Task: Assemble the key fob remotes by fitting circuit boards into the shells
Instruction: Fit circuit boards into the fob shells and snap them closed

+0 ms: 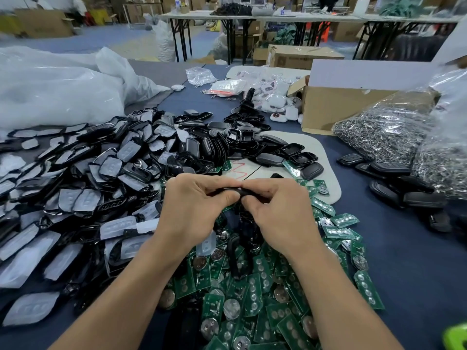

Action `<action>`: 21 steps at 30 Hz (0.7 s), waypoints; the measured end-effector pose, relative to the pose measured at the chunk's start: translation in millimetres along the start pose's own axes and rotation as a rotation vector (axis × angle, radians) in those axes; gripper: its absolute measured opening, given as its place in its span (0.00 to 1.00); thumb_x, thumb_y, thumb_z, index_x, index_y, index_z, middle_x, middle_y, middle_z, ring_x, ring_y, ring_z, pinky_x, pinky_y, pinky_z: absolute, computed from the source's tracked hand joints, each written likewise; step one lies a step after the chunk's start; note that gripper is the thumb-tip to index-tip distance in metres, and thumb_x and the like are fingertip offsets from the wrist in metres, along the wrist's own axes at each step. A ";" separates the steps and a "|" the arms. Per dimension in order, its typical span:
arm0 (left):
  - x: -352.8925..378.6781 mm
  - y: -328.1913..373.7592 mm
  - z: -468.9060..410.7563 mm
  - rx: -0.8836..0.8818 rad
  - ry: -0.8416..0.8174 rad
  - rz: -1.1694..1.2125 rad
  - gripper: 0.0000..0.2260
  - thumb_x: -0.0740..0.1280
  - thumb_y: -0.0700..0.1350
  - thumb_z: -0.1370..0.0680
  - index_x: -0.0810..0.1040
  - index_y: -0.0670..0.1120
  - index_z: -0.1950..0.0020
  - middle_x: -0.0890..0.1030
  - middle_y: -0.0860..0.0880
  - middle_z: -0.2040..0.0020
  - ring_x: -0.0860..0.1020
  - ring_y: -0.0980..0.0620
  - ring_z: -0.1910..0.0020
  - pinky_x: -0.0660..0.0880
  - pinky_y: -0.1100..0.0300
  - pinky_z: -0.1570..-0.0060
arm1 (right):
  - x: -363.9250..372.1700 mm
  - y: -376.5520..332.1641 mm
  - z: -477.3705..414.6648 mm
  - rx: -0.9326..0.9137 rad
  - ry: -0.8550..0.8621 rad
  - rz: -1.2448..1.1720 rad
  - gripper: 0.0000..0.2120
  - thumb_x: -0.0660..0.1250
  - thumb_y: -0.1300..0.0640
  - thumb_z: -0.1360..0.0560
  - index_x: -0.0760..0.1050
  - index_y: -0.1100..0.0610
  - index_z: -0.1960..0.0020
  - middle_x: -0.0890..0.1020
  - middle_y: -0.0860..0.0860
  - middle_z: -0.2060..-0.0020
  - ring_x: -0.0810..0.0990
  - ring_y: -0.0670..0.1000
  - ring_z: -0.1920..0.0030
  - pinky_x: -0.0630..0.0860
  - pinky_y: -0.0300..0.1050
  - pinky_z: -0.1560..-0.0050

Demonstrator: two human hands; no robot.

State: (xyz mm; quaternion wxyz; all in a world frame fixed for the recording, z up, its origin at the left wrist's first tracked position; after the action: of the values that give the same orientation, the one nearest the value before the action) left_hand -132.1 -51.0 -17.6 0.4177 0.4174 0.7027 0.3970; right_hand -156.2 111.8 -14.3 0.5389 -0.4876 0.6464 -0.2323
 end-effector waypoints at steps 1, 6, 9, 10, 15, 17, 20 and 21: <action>0.5 0.7 0.3 0.018 0.001 -0.004 0.17 0.80 0.33 0.29 0.89 0.56 0.52 0.89 0.58 0.56 0.88 0.57 0.54 0.83 0.61 0.48 | -0.7 -1.4 0.2 -0.024 0.006 0.008 0.26 0.73 0.59 0.26 0.76 0.26 0.45 0.85 0.29 0.56 0.85 0.37 0.52 0.83 0.41 0.47; 0.5 1.1 -5.3 -0.111 0.011 0.143 0.14 0.80 0.46 0.26 0.87 0.60 0.44 0.89 0.53 0.49 0.87 0.52 0.48 0.83 0.57 0.45 | 1.6 2.0 0.7 0.138 0.061 -0.352 0.16 0.75 0.62 0.25 0.87 0.41 0.49 0.89 0.41 0.58 0.88 0.45 0.54 0.84 0.44 0.50; 12.2 5.8 -2.1 -0.194 -0.131 0.333 0.08 0.72 0.53 0.23 0.89 0.57 0.46 0.89 0.48 0.47 0.87 0.48 0.46 0.83 0.59 0.48 | 8.3 3.4 2.6 0.351 0.005 -0.712 0.10 0.72 0.66 0.22 0.88 0.53 0.50 0.89 0.54 0.56 0.89 0.57 0.52 0.85 0.45 0.52; 15.2 6.4 -0.9 -0.205 -0.135 0.359 0.09 0.70 0.54 0.22 0.89 0.55 0.47 0.89 0.47 0.47 0.87 0.46 0.46 0.83 0.58 0.48 | 10.3 2.7 3.0 0.382 -0.017 -0.779 0.09 0.71 0.66 0.22 0.88 0.56 0.49 0.89 0.56 0.55 0.88 0.58 0.52 0.85 0.45 0.52; 19.5 7.4 -0.3 -0.235 0.009 0.409 0.17 0.66 0.57 0.19 0.89 0.47 0.49 0.88 0.42 0.50 0.87 0.40 0.48 0.84 0.41 0.44 | 14.5 -2.0 2.4 0.407 -0.093 -0.880 0.08 0.70 0.66 0.21 0.87 0.59 0.49 0.89 0.57 0.54 0.89 0.52 0.56 0.84 0.42 0.55; 18.5 8.1 1.7 -0.254 0.068 0.413 0.18 0.67 0.56 0.20 0.89 0.44 0.52 0.88 0.40 0.52 0.87 0.38 0.51 0.83 0.39 0.46 | 15.1 -1.7 1.8 0.408 -0.113 -0.861 0.07 0.71 0.67 0.21 0.87 0.59 0.49 0.89 0.58 0.52 0.88 0.51 0.59 0.84 0.41 0.57; 16.7 7.1 3.2 -0.281 0.108 0.401 0.17 0.67 0.51 0.17 0.89 0.41 0.55 0.88 0.39 0.54 0.87 0.36 0.52 0.84 0.39 0.48 | 15.5 -0.3 2.3 0.403 -0.150 -0.813 0.06 0.71 0.67 0.22 0.87 0.61 0.49 0.89 0.58 0.53 0.88 0.52 0.60 0.83 0.40 0.60; 16.2 6.7 3.1 -0.285 0.109 0.396 0.17 0.66 0.50 0.16 0.89 0.41 0.55 0.88 0.39 0.55 0.87 0.36 0.53 0.84 0.39 0.48 | 14.9 0.7 2.1 0.398 -0.150 -0.795 0.06 0.71 0.67 0.22 0.87 0.61 0.49 0.89 0.58 0.55 0.88 0.53 0.60 0.83 0.40 0.60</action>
State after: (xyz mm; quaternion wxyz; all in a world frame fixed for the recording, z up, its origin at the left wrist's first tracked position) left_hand -132.5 -33.2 -16.7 0.3479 0.4617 0.5657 0.5880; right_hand -153.7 99.4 -22.5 0.5366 -0.6003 0.3108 -0.5050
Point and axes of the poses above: each hand's wrist, its own z-axis away from the middle knuckle, its own x-axis out of the palm, y = z × x, the point moved 3 cm from there along -z, towards the middle knuckle
